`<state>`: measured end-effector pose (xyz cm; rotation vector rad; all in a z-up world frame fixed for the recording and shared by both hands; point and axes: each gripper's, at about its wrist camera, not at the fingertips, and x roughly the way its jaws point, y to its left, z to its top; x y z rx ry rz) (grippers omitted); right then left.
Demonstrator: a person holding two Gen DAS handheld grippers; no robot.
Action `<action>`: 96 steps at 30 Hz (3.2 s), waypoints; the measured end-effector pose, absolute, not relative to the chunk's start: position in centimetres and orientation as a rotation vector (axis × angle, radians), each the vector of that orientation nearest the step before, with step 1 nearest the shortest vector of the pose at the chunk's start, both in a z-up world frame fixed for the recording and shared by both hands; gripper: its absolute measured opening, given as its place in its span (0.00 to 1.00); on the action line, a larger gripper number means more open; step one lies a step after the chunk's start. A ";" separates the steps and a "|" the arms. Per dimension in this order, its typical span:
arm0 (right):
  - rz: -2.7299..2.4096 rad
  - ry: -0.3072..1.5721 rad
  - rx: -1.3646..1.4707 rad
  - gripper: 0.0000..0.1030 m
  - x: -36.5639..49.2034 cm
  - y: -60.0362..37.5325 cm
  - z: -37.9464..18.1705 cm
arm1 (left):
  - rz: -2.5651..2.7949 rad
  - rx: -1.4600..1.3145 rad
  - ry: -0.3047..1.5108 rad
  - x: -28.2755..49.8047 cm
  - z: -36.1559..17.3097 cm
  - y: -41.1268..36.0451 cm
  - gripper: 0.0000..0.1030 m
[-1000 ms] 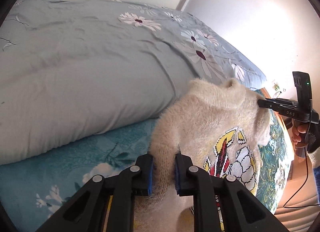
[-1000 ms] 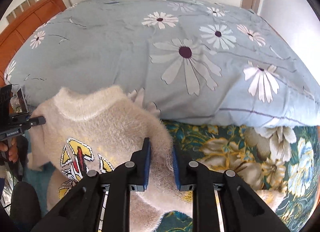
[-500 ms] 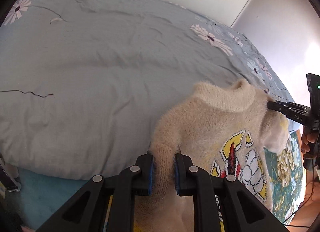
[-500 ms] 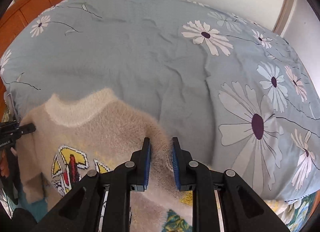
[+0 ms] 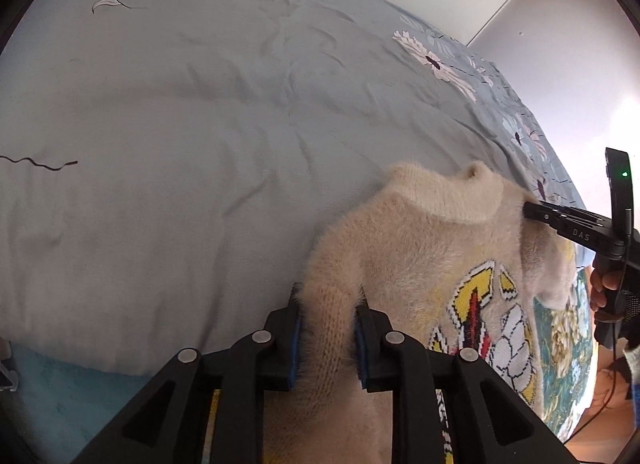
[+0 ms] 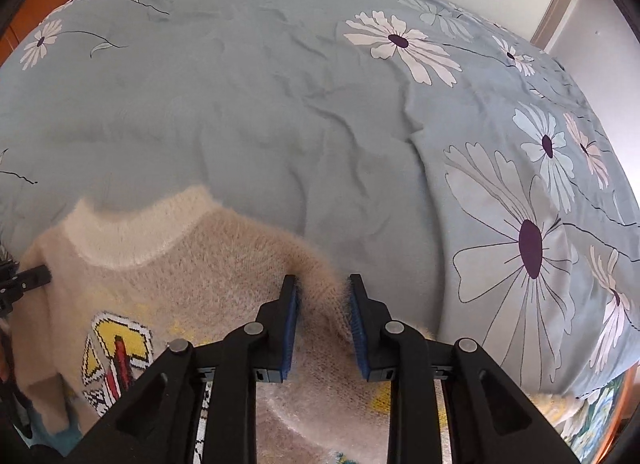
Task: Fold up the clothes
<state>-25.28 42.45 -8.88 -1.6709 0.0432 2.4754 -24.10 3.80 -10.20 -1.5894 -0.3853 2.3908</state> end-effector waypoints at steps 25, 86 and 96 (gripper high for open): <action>2.289 1.152 -1.650 0.50 6.5 40.5 -14.5 | 2.369 -1.681 -0.562 -1.1 -9.5 7.1 0.61; 2.252 1.129 -1.612 0.42 0.6 37.7 -14.6 | 2.131 -1.924 -0.618 2.0 -15.8 10.9 0.60; 2.346 0.994 -1.530 0.09 2.5 38.8 -8.7 | 2.164 -1.878 -0.637 1.3 -15.0 10.1 0.60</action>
